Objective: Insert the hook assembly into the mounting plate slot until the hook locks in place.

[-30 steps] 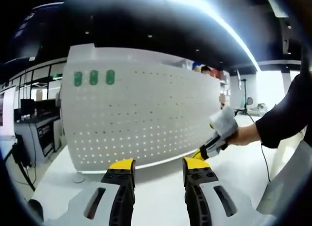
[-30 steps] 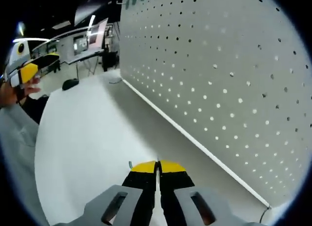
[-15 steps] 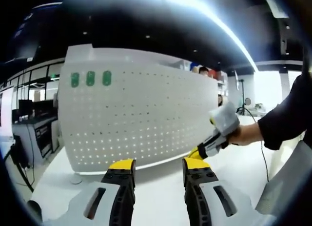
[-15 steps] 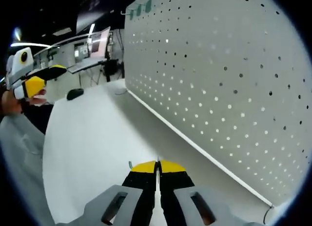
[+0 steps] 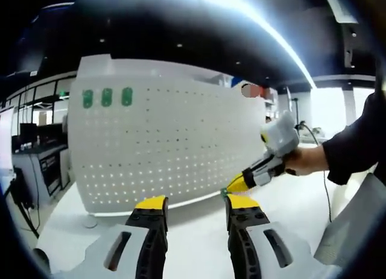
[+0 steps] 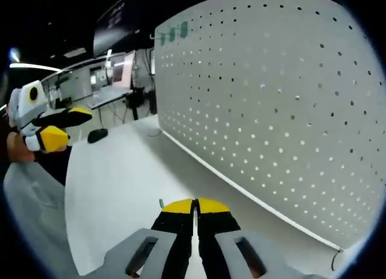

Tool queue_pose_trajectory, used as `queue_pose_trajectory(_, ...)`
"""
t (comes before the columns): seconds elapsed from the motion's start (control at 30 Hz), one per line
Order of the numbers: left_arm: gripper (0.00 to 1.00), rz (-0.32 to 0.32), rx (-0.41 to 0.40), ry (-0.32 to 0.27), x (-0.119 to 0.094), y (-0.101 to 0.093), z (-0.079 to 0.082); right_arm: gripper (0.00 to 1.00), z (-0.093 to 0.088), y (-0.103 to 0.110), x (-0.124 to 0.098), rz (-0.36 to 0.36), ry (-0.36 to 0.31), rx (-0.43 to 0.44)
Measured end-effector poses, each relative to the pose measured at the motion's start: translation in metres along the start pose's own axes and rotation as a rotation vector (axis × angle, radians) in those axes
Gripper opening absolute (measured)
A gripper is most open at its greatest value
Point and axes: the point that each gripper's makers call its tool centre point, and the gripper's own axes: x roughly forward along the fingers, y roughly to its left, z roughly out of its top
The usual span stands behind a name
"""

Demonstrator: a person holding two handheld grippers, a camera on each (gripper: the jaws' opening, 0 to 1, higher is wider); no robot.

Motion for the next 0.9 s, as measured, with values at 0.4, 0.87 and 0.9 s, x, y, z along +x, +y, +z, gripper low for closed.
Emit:
queue_pose_trajectory(0.4,0.37,-0.045,0.010,0.014,0.003,-0.013,-0.003,0.00,0.023,0.016,-0.025,0.014,-0.079,0.035)
queue_pose_trajectory(0.87,0.37,-0.082,0.019,0.013,0.002,-0.025,-0.001,0.00,0.050,0.038,-0.047,0.039,-0.152,0.046)
queue_pose_trajectory(0.9,0.37,-0.083,0.021,0.013,0.002,-0.026,-0.001,0.00,0.052,0.040,-0.048,0.041,-0.156,0.044)
